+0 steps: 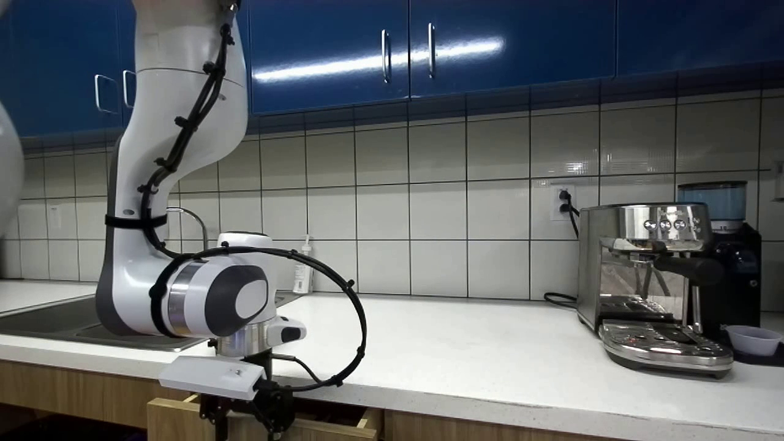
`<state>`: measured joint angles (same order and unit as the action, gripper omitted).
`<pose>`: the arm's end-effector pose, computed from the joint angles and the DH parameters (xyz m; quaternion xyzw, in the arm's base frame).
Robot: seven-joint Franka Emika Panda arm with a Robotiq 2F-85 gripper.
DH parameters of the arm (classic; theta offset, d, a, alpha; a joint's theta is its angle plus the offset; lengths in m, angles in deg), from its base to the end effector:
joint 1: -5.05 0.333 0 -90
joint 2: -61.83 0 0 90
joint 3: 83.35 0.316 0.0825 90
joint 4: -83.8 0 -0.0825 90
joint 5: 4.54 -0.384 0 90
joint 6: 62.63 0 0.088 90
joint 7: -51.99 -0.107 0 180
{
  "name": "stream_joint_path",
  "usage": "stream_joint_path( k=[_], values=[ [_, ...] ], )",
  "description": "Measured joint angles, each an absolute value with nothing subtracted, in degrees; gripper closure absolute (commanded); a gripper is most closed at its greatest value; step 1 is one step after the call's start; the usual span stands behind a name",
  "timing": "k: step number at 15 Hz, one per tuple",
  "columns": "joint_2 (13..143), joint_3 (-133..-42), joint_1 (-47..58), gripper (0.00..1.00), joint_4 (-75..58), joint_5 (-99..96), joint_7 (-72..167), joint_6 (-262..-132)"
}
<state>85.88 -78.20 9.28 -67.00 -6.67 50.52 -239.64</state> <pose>0.4072 0.0692 0.1099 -0.9986 -0.0462 -0.0174 0.0213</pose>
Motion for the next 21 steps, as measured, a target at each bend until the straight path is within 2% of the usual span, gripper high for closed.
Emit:
stream_joint_path(
  k=[14, 21],
  values=[
    [90.04, -76.44, 4.24, 0.00, -61.88, -0.41, 57.08, -243.81],
    [91.05, -81.15, 10.23, 0.00, -61.73, 1.66, 57.13, -244.84]
  ],
)
